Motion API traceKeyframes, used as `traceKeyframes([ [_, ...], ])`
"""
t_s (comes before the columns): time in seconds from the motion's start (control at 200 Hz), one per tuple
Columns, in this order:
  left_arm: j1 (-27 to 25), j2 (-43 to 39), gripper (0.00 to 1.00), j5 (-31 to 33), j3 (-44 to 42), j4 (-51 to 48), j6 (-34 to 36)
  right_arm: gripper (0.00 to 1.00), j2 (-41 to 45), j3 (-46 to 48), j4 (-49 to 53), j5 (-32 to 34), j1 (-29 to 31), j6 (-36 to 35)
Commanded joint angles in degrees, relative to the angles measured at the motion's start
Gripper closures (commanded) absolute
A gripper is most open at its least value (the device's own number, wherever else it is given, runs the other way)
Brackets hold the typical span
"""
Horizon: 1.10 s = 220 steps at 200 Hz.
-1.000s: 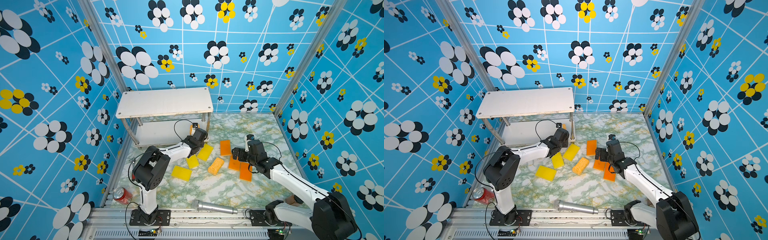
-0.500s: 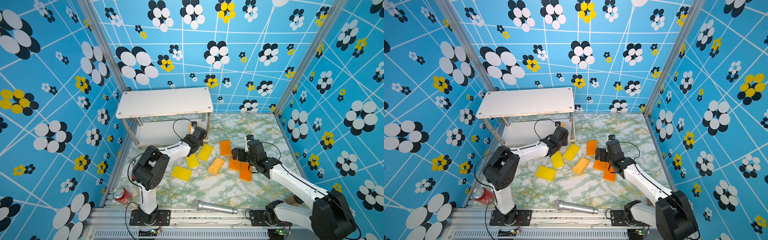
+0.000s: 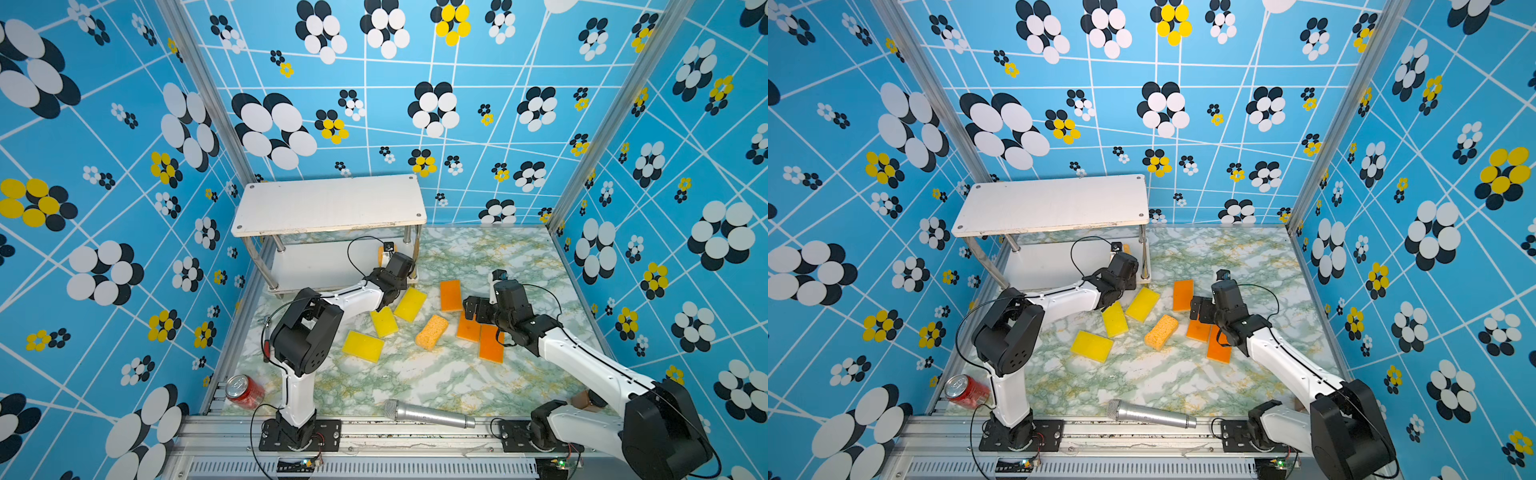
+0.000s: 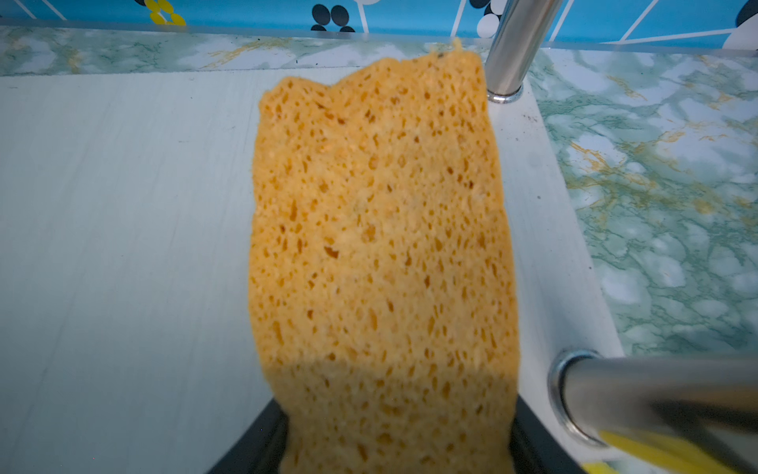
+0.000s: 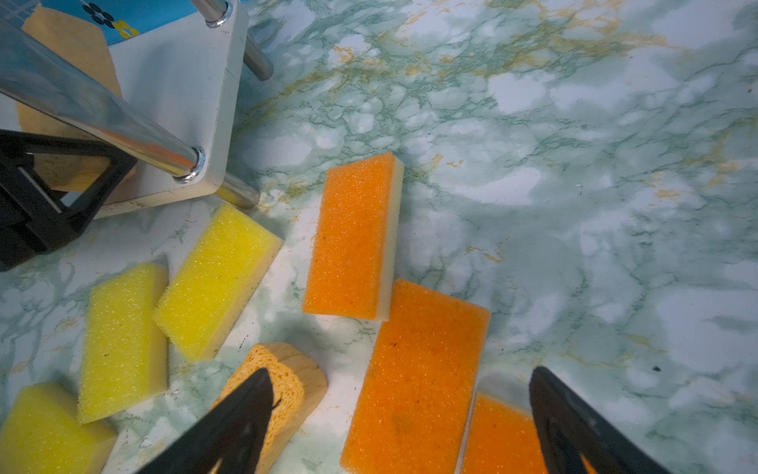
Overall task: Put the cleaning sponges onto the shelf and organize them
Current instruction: 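Lower the tan sponge onto the lower shelf and open the left gripper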
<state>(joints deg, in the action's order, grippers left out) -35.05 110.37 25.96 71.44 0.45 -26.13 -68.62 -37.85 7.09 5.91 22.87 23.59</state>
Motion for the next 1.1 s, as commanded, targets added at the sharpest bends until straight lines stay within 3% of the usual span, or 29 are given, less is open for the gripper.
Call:
traceKeyframes([
  [0.0, 0.68, 1.54, 0.49, 0.03, 1.46, -0.45, -0.65, 0.01, 0.10, 1.05, 0.04, 0.77, 0.50, -0.30],
  [0.355, 0.59, 1.87, 0.34, -0.38, 1.36, -1.06, -1.04, 0.01, -0.46, 1.15, -0.26, 0.69, 0.48, -0.36],
  [0.765, 0.57, 2.13, 0.24, -0.29, 1.26, -1.33, -1.53, 0.01, -1.60, 0.91, -0.76, 0.35, 0.50, -0.74],
  [0.905, 0.51, 1.76, 0.15, 0.15, 0.92, -1.17, -1.45, 0.01, -1.94, 0.95, -0.85, 0.25, 0.51, -0.74],
  [1.095, 0.42, 0.63, 0.14, 0.24, 0.32, -1.25, -1.02, 0.01, -1.78, 0.94, -0.85, 0.10, 0.46, -0.74],
])
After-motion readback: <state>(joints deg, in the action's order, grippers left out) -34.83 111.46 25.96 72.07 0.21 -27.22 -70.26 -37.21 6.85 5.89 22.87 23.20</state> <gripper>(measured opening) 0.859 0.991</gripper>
